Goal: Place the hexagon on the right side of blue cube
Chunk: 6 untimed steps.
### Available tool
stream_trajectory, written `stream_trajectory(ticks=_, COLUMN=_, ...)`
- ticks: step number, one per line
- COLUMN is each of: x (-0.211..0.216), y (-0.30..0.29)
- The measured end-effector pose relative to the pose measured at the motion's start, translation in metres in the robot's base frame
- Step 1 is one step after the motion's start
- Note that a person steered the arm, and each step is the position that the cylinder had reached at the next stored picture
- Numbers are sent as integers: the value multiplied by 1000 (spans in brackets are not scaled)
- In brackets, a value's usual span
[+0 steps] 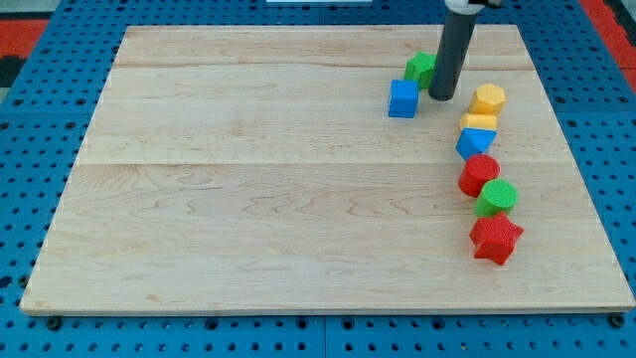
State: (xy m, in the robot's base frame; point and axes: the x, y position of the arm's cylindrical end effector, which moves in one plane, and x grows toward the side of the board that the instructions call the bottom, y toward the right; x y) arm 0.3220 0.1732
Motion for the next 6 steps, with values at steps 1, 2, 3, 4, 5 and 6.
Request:
stream_trajectory(ticks=1, x=-13, y=66)
stream_trajectory(ticks=2, x=18, y=76)
stream_trajectory(ticks=3, x=49, y=7)
stream_trajectory(ticks=4, x=90, y=-15)
stream_trajectory(ticks=5, x=127, y=-18)
stream_trajectory(ticks=6, x=105, y=-20)
